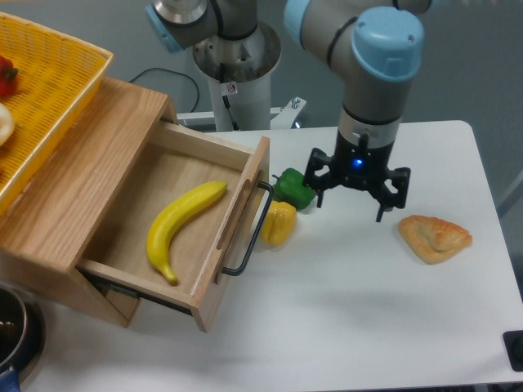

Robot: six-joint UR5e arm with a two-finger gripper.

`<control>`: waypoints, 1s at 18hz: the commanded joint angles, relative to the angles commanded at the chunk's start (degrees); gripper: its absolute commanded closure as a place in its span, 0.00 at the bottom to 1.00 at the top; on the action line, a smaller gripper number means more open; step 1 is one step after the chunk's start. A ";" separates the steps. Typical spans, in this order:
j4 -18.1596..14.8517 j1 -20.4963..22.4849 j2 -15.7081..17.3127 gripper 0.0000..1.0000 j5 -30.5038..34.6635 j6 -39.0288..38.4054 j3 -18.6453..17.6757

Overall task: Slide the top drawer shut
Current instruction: 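Move the gripper away from the drawer front and reposition it, then lower the gripper against the front panel of the open wooden drawer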

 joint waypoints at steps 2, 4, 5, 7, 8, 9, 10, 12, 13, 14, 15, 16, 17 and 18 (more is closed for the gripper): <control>-0.09 -0.09 0.00 0.00 -0.61 -2.53 0.09; -0.52 -0.18 -0.35 0.00 -2.53 -3.43 -0.34; -0.61 -0.18 -0.88 0.00 -3.85 -3.52 -0.17; -1.05 -0.18 -1.23 0.00 -5.53 -4.22 -0.17; -1.84 -0.26 -1.23 0.10 -6.58 -4.31 -0.26; -2.37 -0.35 -1.23 0.28 -7.81 -4.40 -0.26; -2.72 -0.53 -1.23 0.53 -8.78 -4.40 -0.35; -2.90 -1.49 -1.76 0.79 -9.66 -4.48 -0.44; -2.99 -1.84 -2.02 0.88 -9.67 -5.01 -0.35; -3.16 -2.02 -2.37 0.92 -9.67 -6.32 0.00; -3.42 -2.80 -2.81 0.94 -9.75 -7.72 0.35; -3.86 -3.33 -2.99 0.96 -9.93 -8.26 0.62; -4.48 -3.51 -3.08 0.96 -10.45 -8.35 0.71; -5.09 -3.60 -3.17 0.96 -11.07 -8.35 1.05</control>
